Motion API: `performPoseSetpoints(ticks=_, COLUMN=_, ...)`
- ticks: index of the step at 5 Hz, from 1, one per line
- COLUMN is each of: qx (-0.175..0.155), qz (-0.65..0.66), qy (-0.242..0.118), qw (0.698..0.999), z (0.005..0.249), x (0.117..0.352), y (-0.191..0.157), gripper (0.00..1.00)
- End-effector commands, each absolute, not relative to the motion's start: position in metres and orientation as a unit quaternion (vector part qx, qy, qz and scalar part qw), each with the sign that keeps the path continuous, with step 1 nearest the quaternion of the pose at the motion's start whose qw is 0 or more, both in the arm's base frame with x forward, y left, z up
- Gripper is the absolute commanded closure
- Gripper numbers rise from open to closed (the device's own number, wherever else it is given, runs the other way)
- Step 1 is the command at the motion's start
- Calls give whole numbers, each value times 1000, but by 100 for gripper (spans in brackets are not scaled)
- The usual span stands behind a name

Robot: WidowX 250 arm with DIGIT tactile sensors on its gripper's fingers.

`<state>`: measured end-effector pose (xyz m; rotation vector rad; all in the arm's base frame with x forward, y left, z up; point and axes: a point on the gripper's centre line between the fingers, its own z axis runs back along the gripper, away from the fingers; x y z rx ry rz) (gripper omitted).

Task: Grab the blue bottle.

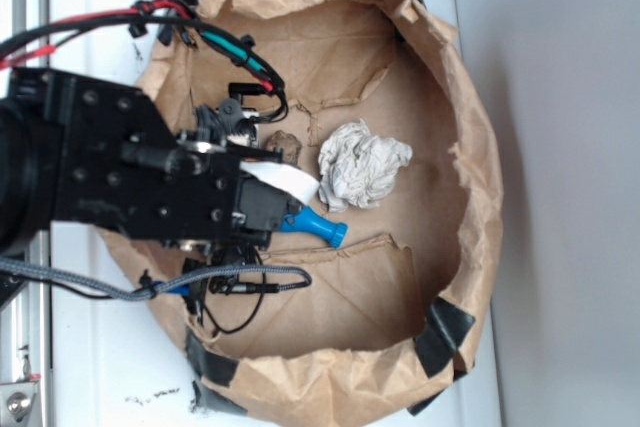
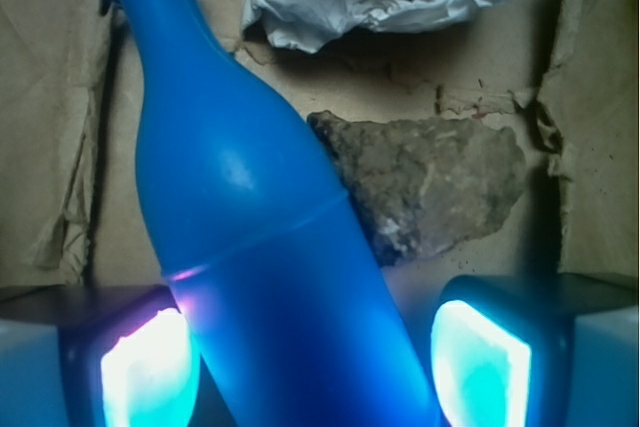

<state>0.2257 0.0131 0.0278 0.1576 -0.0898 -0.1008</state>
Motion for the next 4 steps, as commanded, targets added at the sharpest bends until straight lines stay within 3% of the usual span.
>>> performPoseSetpoints(ticks=1, qx=61, qz=-27, qy=-73, qw=995, z=52, x=229, y=8, gripper=100)
performPoseSetpoints(ticks=4, qx=-2, qz=8, qy=-153, qw=988, z=139, x=211, y=33, gripper=100)
